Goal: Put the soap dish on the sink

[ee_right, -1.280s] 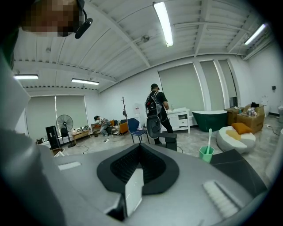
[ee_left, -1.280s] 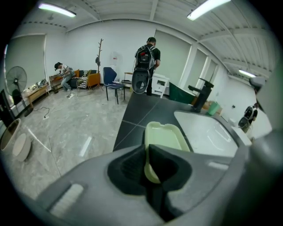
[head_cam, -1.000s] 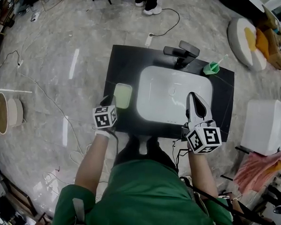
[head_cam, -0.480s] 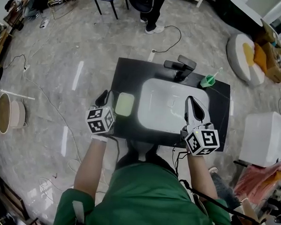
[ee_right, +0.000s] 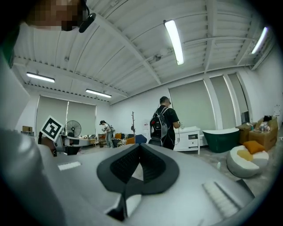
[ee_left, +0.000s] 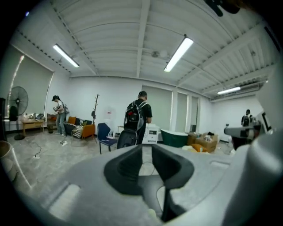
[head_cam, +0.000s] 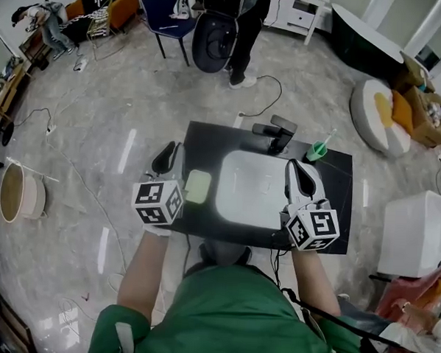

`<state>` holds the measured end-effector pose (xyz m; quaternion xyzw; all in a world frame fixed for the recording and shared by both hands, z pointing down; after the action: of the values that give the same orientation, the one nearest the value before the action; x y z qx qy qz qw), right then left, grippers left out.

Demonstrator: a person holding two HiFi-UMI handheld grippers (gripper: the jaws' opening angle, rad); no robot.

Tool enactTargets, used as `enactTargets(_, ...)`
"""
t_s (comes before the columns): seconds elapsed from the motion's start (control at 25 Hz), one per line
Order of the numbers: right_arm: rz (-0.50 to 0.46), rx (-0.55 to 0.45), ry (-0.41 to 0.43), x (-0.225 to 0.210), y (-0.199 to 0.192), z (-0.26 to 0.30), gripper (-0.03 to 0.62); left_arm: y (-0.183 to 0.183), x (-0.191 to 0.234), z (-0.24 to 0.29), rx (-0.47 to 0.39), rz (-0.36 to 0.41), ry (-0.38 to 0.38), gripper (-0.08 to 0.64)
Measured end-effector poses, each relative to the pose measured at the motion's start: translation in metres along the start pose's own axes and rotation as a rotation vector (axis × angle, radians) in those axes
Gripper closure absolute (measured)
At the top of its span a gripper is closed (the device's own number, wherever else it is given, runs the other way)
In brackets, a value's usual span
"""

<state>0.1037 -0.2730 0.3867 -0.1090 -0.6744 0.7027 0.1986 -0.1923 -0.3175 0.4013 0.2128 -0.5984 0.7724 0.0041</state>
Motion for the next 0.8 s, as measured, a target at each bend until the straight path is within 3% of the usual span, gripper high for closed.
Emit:
enactTargets(0.24, -0.033, -0.055, -0.020, -0.002, 0.025, -0.008, 0.594, 0.040, -0.030, -0.021, -0.094, 0.042, -0.050, 0.494)
enactTargets(0.56, -0.199, -0.160, -0.064, -0.023, 0.077, 0.002, 0.594, 0.079, -0.054, -0.027, -0.164, 0.114, -0.080, 0.494)
enactTargets(0.8, -0.214, -0.181, -0.036, -0.028, 0.100, 0.031, 0.594, 0.109, -0.061, -0.023, -0.215, 0.125, -0.082, 0.499)
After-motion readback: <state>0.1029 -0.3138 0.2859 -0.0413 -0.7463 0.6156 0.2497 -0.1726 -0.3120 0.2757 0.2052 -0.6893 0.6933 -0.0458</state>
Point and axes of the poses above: the fingertips, and each gripper's own axes: z forward along the fingers, x to its left, y out of its top, the point moved 4 cm from there along -z, backward along the fingers, and after that the axes turned 14 degrees about -z, right-handed, at the moved point
